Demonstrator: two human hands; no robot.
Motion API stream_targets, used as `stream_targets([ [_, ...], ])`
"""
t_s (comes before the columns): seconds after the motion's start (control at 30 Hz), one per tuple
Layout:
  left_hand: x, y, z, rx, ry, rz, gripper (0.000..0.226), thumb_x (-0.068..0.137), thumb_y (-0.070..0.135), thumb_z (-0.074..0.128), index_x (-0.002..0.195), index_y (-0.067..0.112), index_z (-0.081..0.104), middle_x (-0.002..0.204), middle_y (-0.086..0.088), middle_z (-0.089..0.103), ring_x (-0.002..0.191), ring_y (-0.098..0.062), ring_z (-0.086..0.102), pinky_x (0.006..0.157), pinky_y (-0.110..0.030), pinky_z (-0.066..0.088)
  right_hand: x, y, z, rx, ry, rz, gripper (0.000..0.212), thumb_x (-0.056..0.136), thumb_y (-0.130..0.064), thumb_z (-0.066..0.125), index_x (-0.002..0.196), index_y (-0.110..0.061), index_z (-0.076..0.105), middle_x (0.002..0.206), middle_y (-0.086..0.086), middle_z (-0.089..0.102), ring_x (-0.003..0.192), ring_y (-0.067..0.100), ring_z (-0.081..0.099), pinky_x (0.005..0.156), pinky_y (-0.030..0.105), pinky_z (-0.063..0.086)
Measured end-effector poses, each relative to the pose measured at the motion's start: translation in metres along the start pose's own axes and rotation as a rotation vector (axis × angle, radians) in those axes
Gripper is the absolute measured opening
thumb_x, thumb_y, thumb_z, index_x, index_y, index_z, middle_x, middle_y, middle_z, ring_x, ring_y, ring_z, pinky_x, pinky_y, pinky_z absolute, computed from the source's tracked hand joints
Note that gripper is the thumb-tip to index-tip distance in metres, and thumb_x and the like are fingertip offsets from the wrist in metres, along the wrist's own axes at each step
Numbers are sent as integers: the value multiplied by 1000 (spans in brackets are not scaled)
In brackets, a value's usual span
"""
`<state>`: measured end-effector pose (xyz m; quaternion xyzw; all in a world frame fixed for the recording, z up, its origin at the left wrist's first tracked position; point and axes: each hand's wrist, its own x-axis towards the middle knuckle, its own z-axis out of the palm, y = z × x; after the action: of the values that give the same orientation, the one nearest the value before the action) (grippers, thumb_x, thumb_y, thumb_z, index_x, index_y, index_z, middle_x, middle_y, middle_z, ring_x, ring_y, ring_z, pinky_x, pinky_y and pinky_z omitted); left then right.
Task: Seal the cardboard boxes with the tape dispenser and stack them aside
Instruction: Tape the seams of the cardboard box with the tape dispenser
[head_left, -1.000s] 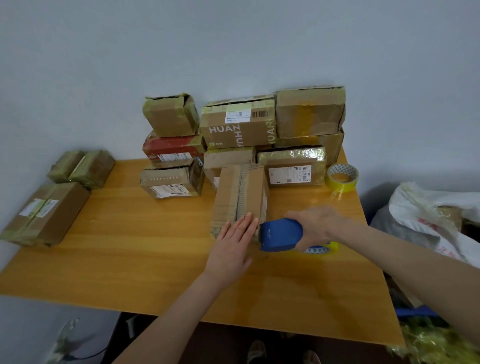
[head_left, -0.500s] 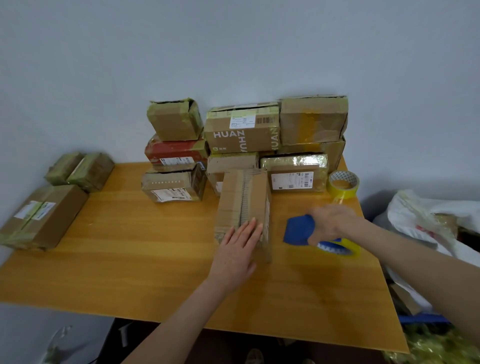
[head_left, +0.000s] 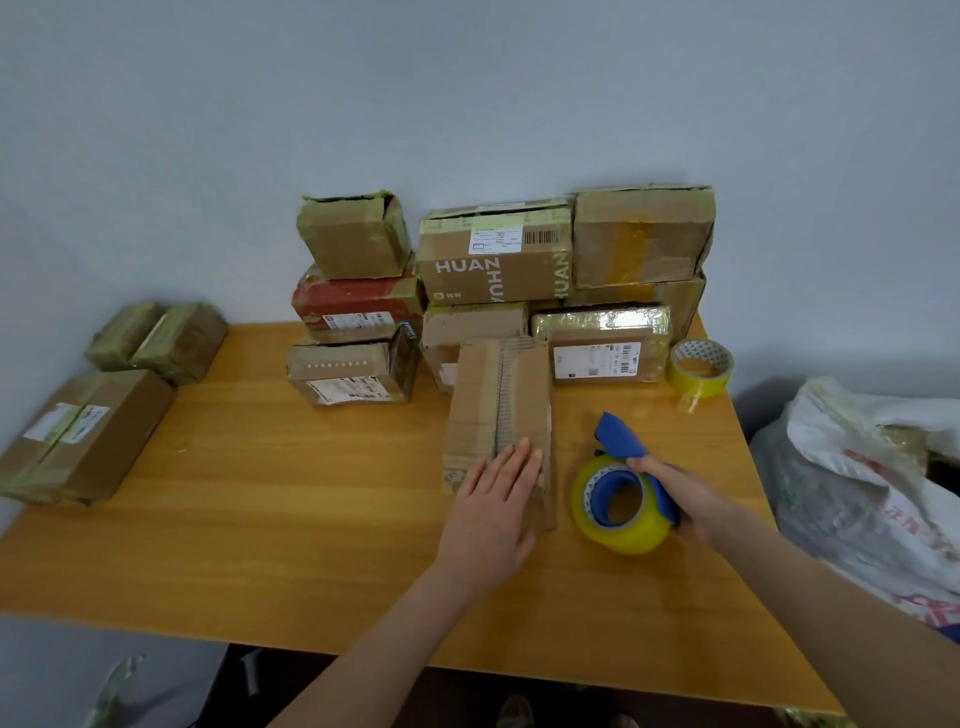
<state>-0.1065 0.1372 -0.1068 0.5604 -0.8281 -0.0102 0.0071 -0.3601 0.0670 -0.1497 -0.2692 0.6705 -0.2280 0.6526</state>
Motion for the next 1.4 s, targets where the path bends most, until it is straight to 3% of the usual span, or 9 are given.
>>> stream_targets([
  [0.2, -3, -9, -7, -200, -6, 18, 81, 94, 63, 31, 146, 25, -17, 157, 9, -17, 143, -4, -17, 112, -21, -18, -23, -14, 4, -502, 170, -185, 60, 94, -56, 49, 125, -5, 57, 113, 20, 64, 94, 33, 60, 85, 45, 48],
  [0.33, -11, -26, -17, -346, 174, -191, 64, 92, 58, 10, 147, 27, 3, 154, 13, -1, 142, -1, -10, 115, -22, -8, -62, -28, 47, -657, 199, -511, 62, 102, -38, 43, 151, -4, 27, 151, 14, 39, 138, 30, 39, 112, 42, 33],
  [0.4, -9, -36, -18, -400, 213, -340, 63, 96, 51, 17, 150, 21, 7, 157, 7, 1, 146, -9, -4, 119, -28, 4, -81, -26, 85, -639, 151, -614, 64, 102, -37, 43, 154, -8, 18, 158, 5, 28, 145, 22, 27, 117, 35, 25],
  [0.6, 8, -27, -16, -832, 8, -593, 95, 91, 52, 51, 153, 9, -7, 154, -9, 29, 137, -25, 36, 109, -43, 39, -88, -16, 151, -541, 180, -594, 76, 101, -34, 44, 155, -15, -6, 146, 3, 48, 122, 22, 56, 97, 39, 51],
  [0.73, 10, -32, -9, -929, 50, -602, 87, 95, 38, 55, 153, 8, -2, 146, -8, 43, 116, -11, 53, 90, -20, 51, -78, -15, 152, -549, 241, -516, 69, 101, -42, 41, 155, -14, 8, 120, 6, 65, 91, 21, 64, 78, 40, 57],
  [0.83, 7, -41, -8, -991, 45, -598, 68, 100, 26, 47, 153, 11, 7, 142, -6, 48, 106, -1, 46, 74, 1, 40, -71, -23, 146, -560, 217, -505, 56, 100, -41, 46, 145, -10, 33, 120, 6, 65, 101, 24, 64, 75, 32, 54],
  [1.0, -10, -56, -7, -1052, 127, -506, 54, 101, 25, 44, 151, 17, 23, 137, 4, 47, 115, -1, 47, 90, -11, 41, -73, -27, 126, -558, 86, -518, 50, 103, -36, 42, 145, -9, 38, 130, 8, 60, 115, 24, 57, 91, 33, 48],
  [1.17, -30, -65, 1, -1027, 317, -562, 31, 88, 23, 66, 118, 23, 59, 77, 5, 63, 74, -6, 60, 65, -10, 46, -81, -12, 100, -576, 180, -708, 62, 91, -33, 65, 146, -25, 39, 77, -5, 59, 68, 5, 57, 57, 15, 45],
  [1.4, -14, -61, -1, -1065, 299, -548, 25, 80, 14, 76, 87, 25, 55, 67, 3, 63, 67, -12, 63, 66, -26, 57, -74, -6, 111, -609, 215, -771, 47, 87, -15, 70, 132, -23, 59, 70, -4, 61, 60, 5, 59, 62, 12, 49],
])
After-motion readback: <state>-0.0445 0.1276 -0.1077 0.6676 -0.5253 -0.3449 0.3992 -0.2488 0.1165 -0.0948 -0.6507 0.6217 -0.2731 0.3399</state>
